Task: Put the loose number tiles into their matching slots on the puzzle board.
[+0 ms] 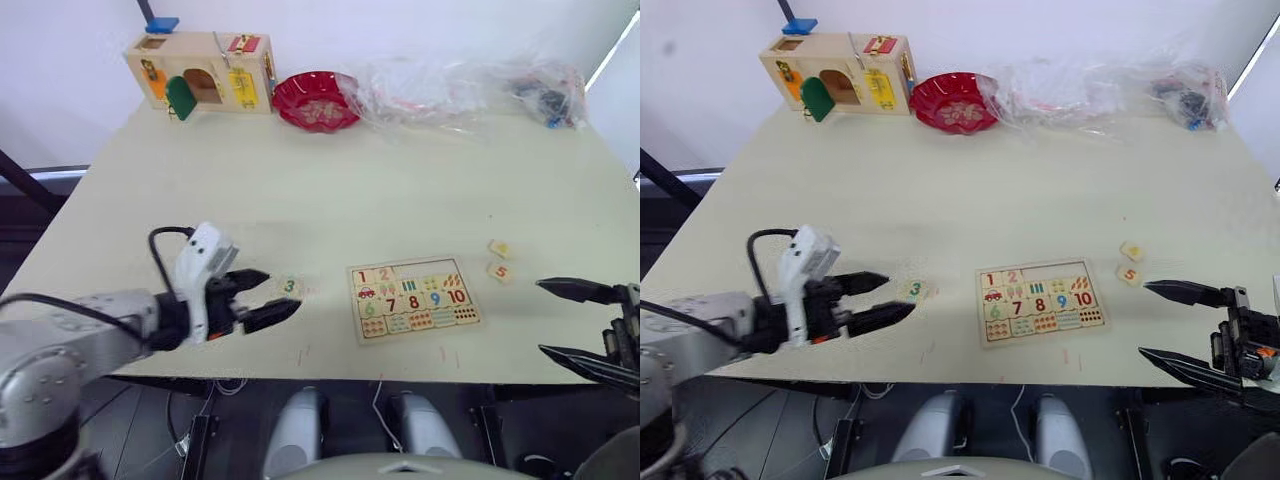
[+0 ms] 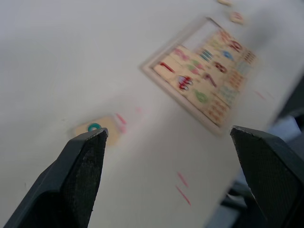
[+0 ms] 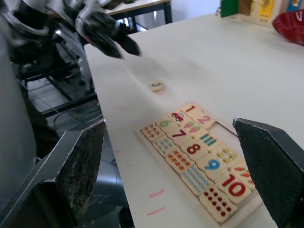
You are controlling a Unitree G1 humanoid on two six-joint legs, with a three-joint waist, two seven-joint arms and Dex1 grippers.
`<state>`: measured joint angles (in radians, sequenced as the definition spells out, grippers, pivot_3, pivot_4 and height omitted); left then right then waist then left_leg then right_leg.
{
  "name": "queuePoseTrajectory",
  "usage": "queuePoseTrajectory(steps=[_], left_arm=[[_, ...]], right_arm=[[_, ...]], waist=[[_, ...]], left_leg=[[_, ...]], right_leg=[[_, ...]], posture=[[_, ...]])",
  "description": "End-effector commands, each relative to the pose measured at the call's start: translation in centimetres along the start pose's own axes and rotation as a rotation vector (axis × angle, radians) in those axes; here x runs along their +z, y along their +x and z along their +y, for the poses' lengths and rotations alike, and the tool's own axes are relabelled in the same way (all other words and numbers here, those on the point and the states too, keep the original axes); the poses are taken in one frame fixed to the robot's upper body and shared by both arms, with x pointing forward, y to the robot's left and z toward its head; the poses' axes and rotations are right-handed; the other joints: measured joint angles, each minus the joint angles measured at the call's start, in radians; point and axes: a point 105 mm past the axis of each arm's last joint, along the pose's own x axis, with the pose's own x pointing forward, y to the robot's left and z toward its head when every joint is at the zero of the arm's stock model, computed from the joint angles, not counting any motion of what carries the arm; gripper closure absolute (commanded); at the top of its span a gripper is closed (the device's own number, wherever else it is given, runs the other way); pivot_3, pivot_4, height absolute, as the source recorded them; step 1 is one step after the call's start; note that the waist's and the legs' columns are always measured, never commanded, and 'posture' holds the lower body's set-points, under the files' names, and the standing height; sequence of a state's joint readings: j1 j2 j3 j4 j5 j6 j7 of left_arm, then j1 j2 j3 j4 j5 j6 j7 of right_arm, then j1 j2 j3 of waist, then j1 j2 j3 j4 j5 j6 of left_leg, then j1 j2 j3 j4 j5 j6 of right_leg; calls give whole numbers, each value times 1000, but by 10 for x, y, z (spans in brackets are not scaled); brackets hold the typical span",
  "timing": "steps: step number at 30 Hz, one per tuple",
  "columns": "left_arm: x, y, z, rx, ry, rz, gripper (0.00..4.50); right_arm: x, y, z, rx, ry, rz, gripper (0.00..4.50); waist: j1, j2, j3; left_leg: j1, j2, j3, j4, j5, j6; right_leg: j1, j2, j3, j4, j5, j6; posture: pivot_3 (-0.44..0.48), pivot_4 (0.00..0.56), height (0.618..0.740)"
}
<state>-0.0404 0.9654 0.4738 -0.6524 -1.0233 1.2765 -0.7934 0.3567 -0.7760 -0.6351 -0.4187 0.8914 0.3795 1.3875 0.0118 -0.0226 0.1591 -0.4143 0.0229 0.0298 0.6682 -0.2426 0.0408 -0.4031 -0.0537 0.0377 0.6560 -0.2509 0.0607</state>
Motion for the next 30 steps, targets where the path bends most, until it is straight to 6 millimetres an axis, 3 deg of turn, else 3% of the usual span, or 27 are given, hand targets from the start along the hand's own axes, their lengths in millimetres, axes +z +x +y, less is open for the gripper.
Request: queuePoseTrajectory(steps=[1, 7, 14, 27, 30], left_arm=[[2, -10, 8, -209, 182, 0, 132], [2, -10, 34, -412, 417, 51, 132], [7, 21, 70, -459, 626, 161, 132], [6, 60, 94, -529, 839, 247, 132], [4, 61, 99, -520, 865, 273, 1389]], right_arm=[[5, 7, 5, 4, -59, -14, 0], [5, 8, 13, -14, -77, -16, 0], [11, 2, 19, -36, -93, 4, 0], [7, -16, 27, -45, -137, 75, 0], [5, -16, 28, -54, -138, 72, 0]], waist=[[4, 5, 1], [8, 6, 2], [4, 5, 3], [3, 2, 4], [2, 1, 5]], left_leg=[[0, 0, 1, 0, 0, 0], [-3, 0, 2, -1, 0, 0], [-6, 0, 1, -1, -1, 2], [-5, 0, 1, 3, -1, 2], [-5, 0, 1, 3, -1, 2]], right_leg=[[0, -1, 0, 0, 0, 0], [-3, -12, -1, -3, 0, 0], [-2, -5, -4, -6, 0, 1], [-2, 1, -1, 1, 1, 2], [-2, 1, -1, 1, 3, 5]], posture=[[0, 150, 740], [0, 150, 740], [0, 150, 740], [0, 150, 740], [0, 150, 740]])
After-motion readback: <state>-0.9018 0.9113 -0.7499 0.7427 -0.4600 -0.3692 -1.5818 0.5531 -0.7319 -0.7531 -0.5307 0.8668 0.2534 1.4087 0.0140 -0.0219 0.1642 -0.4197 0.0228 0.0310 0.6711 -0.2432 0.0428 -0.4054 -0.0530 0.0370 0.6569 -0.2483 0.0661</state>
